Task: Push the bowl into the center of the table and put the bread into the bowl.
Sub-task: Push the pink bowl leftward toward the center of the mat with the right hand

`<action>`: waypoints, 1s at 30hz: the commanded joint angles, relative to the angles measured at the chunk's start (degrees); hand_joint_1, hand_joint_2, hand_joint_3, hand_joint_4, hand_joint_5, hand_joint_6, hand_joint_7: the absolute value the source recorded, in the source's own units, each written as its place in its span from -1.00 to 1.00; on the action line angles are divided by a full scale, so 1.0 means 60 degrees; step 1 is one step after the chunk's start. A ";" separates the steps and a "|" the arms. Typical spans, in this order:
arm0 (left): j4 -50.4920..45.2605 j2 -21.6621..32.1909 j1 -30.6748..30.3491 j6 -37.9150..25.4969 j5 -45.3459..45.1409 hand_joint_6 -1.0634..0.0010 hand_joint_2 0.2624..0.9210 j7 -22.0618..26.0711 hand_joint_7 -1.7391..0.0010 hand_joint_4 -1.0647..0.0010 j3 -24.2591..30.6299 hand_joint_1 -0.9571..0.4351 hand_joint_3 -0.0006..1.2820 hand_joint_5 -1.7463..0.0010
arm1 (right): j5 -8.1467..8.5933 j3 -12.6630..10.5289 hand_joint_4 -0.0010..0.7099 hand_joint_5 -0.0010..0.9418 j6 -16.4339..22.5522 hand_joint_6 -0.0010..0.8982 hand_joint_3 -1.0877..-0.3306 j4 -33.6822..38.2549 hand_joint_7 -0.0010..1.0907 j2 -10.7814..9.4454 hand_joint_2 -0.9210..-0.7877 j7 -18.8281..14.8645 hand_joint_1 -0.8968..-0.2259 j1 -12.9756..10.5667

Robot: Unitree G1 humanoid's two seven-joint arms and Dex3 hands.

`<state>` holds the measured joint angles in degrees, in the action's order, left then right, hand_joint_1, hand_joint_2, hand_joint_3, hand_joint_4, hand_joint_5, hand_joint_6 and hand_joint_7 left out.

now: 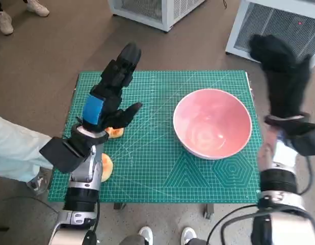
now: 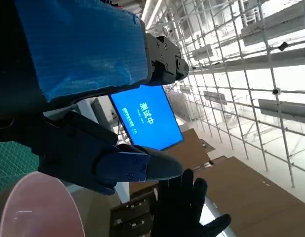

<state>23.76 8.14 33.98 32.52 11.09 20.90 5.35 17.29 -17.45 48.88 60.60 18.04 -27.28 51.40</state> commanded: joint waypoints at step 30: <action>-0.0106 0.0171 -0.0035 0.0207 -0.0031 0.60 1.00 -0.0102 0.94 0.69 0.0072 -0.63 -0.47 0.99 | -0.1100 -0.0464 -0.51 -0.99 -0.2372 -0.67 -0.37 0.2426 -0.54 -0.0031 -1.00 0.2426 -0.23 -0.0631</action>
<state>23.92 8.73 33.96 33.06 11.04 20.13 5.55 11.02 -20.02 36.46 74.07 19.37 -13.29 49.58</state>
